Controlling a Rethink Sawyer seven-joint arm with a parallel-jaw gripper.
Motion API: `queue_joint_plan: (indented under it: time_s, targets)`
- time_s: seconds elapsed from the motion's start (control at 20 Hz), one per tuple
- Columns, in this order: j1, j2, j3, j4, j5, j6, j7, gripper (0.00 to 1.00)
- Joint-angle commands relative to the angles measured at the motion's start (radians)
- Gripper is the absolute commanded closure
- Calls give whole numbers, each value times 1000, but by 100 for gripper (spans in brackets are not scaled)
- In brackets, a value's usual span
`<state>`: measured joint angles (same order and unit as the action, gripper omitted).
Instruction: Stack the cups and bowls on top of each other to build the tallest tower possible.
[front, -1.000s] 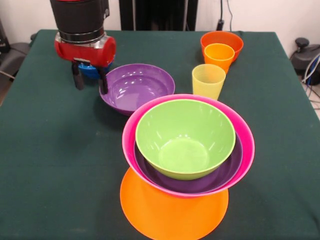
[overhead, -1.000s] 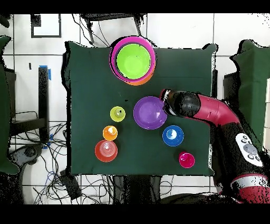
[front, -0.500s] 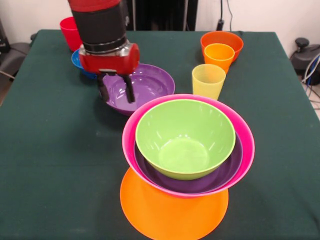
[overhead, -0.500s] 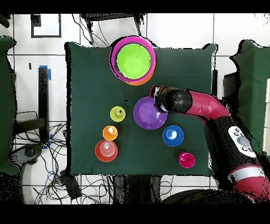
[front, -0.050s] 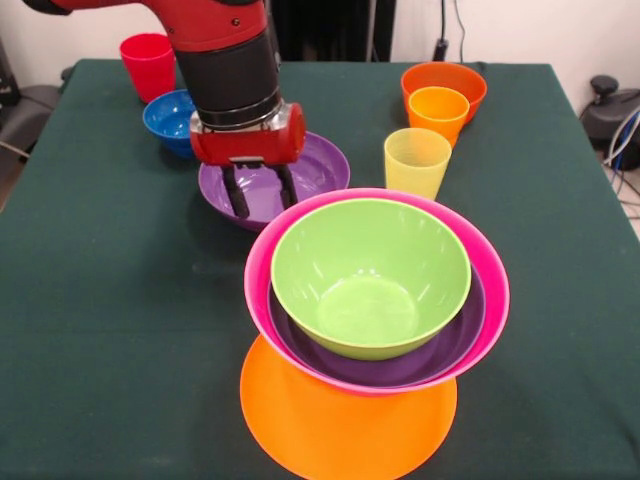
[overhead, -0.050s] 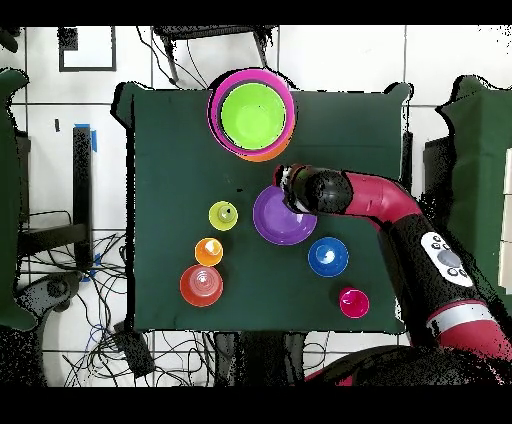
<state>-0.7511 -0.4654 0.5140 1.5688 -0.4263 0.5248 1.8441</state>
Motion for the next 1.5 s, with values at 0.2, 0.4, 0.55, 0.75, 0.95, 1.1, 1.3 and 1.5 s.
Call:
queue_joint_plan:
  time_s: [0.2, 0.4, 0.55, 0.75, 0.95, 1.1, 1.3, 1.5]
  targets:
    - [-14, 31, 74, 22, -112, 70, -242, 0]
    - [-16, 4, 83, 33, -113, 116, -243, 0]
    - [-19, -10, 91, 38, -113, 133, -243, 0]
    - [-25, -23, 104, 34, -116, 158, -257, 0]
    - [-39, -34, 117, 46, -123, 169, -267, 0]
    - [-49, -36, 129, 39, -129, 184, -288, 0]
    - [-62, -34, 135, 23, -140, 218, -318, 0]
    - [-95, -31, 147, 28, -159, 215, -341, 0]
